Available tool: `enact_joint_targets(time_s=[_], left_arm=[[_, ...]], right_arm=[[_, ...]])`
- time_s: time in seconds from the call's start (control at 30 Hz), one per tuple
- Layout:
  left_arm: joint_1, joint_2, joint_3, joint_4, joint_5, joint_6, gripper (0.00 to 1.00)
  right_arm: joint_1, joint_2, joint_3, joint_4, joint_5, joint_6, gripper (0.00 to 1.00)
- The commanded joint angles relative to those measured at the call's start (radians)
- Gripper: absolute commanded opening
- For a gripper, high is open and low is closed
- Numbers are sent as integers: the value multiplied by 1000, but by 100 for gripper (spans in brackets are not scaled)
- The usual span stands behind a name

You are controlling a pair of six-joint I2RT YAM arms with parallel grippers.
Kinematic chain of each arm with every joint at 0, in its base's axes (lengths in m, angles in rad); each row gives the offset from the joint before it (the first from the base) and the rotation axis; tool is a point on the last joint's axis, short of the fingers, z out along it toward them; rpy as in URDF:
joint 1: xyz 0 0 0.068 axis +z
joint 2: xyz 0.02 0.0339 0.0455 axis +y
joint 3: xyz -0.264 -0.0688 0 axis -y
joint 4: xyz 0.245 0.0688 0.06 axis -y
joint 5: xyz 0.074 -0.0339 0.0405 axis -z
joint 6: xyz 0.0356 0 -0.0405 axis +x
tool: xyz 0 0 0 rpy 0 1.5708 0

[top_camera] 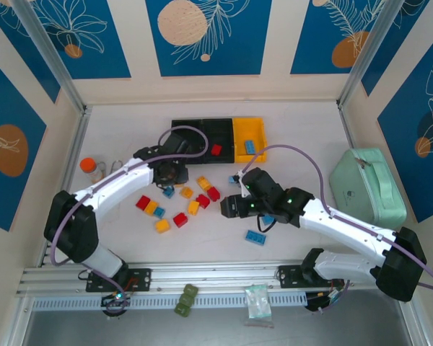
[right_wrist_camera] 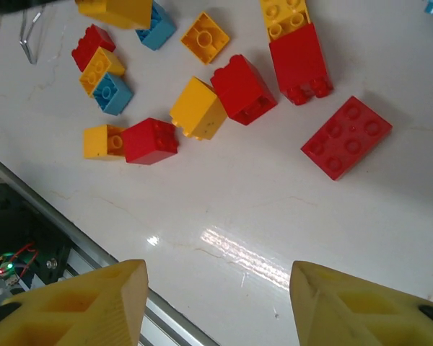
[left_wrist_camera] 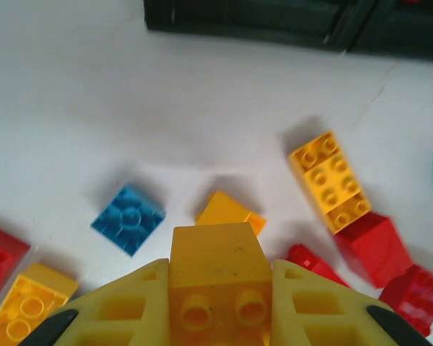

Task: Sort the legos into containers by color
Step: Pick up the lego from the center of the table, then place the lego in the container.

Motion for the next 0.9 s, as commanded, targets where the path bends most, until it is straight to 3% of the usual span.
enact_joint_targets(time_s=[0.0, 0.3, 0.87], left_arm=[[28, 53, 95, -40, -17, 58, 27], [95, 244, 349, -72, -10, 125, 27], [176, 676, 824, -149, 49, 177, 27]], right_arm=[[4, 2, 47, 35, 58, -12, 56], [-27, 57, 110, 40, 66, -36, 59], [-71, 6, 27, 4, 68, 15, 60]])
